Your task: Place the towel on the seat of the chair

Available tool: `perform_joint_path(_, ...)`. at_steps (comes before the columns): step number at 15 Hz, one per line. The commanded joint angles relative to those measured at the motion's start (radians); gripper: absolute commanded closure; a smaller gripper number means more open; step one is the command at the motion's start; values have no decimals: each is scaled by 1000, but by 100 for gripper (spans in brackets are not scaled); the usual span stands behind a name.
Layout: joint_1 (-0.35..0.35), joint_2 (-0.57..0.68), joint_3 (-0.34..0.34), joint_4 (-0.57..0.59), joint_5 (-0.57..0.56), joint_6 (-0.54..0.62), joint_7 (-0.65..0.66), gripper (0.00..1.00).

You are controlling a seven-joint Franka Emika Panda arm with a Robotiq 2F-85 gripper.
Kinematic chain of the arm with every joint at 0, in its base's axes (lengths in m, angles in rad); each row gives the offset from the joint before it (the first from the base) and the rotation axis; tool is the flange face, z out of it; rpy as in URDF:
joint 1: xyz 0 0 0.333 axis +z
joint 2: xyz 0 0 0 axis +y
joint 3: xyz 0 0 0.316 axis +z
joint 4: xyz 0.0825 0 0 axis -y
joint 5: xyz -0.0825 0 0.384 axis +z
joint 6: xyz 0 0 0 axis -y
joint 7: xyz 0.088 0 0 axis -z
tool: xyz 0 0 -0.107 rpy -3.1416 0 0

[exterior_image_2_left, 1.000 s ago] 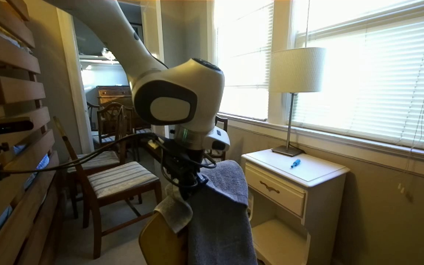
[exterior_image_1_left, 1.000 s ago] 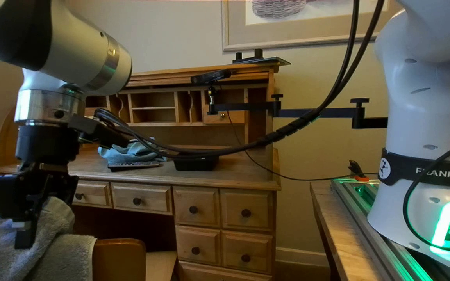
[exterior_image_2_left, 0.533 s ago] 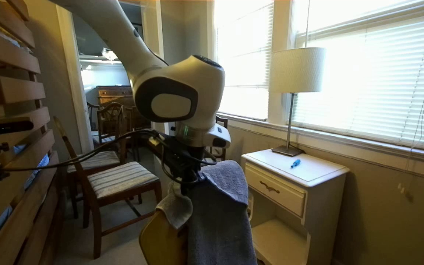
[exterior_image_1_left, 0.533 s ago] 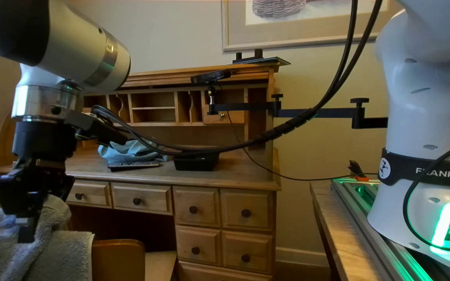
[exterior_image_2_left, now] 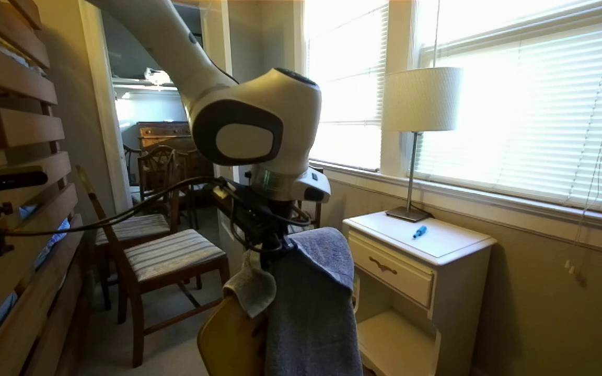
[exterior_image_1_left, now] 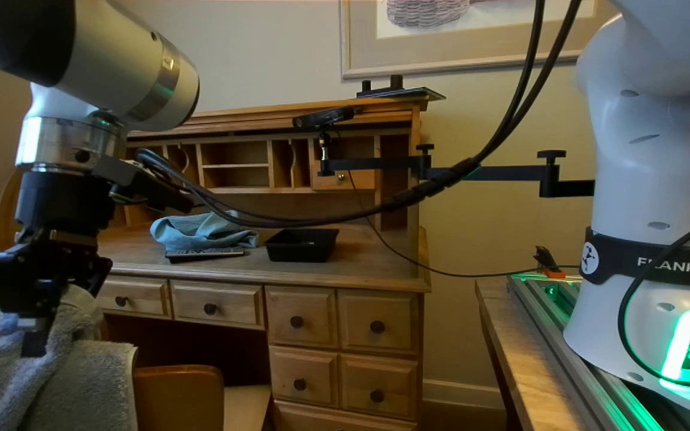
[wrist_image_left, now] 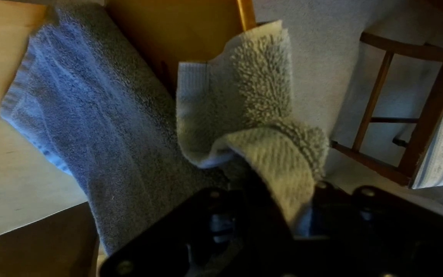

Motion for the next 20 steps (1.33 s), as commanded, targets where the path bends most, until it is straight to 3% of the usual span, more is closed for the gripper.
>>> perform_joint_path(1,-28,-63,24,-20,-2,-5,20,95)
perform_joint_path(6,-2,-136,-16,-59,-54,28,78,95)
perform_joint_path(12,39,-227,-140,-103,-263,125,305,95)
perform_joint_path(20,60,-284,-277,-105,-510,151,615,95)
